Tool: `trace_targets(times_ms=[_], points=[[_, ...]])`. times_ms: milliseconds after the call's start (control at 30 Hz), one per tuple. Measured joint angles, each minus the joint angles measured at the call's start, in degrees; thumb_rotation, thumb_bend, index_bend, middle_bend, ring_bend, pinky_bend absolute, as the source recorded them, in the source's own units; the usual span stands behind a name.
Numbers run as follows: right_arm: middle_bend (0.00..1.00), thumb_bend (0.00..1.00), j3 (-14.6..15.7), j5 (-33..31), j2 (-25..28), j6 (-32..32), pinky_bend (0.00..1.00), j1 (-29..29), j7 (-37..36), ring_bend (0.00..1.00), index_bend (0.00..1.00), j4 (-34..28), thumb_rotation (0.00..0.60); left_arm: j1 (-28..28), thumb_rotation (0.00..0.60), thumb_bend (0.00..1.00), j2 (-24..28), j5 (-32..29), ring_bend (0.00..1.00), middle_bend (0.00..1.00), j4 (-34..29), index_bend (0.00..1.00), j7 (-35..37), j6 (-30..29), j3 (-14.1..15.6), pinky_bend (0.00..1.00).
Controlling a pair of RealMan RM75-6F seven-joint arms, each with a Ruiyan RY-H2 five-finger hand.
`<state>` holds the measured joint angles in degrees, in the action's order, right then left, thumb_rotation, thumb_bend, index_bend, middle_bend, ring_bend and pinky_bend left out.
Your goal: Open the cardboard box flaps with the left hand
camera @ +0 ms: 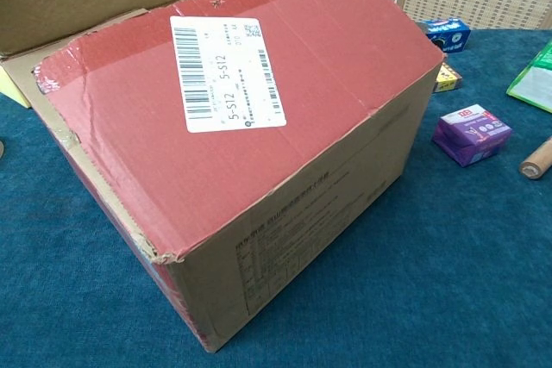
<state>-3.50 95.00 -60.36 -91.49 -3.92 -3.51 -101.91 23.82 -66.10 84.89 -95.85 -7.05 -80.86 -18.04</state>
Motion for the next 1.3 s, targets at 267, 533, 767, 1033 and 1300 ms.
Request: trace_targets(times_ms=[267,533,767,1033,1300], points=[[0.00,0.00,0.29,0.08,0.37,0.41,0.00,-0.08,-1.42,0.00,0.00,-0.28,0.600,0.61,0.600,0.29,1.31,-2.97,0.00,0.00,3.24,0.00,0.46,1.35,-0.66,0.00],[0.00,0.00,0.21,-0.14,1.34,-0.06,0.00,0.11,-3.67,0.00,0.00,-0.30,0.600,1.64,0.600,0.29,-1.40,-5.44,0.00,0.00,10.37,0.00,1.39,4.40,1.04,0.00],[0.00,0.00,0.49,0.20,1.49,0.32,0.00,0.00,-3.95,0.00,0.00,-0.35,0.600,2.03,0.600,0.29,-2.80,-5.57,0.00,0.00,10.52,0.00,5.79,6.77,3.15,0.00],[0.00,0.00,0.52,0.11,1.44,0.59,0.00,-0.12,-3.95,0.00,0.00,-0.35,0.600,2.94,0.600,0.26,3.53,-4.29,0.00,0.00,-1.79,0.03,12.86,12.29,4.65,0.10],[0.00,0.00,0.61,0.14,1.28,0.93,0.00,-0.27,-3.69,0.00,0.00,-0.41,0.600,5.66,0.600,0.24,14.56,-3.86,0.12,0.07,-13.06,0.08,26.53,23.02,5.29,0.32]])
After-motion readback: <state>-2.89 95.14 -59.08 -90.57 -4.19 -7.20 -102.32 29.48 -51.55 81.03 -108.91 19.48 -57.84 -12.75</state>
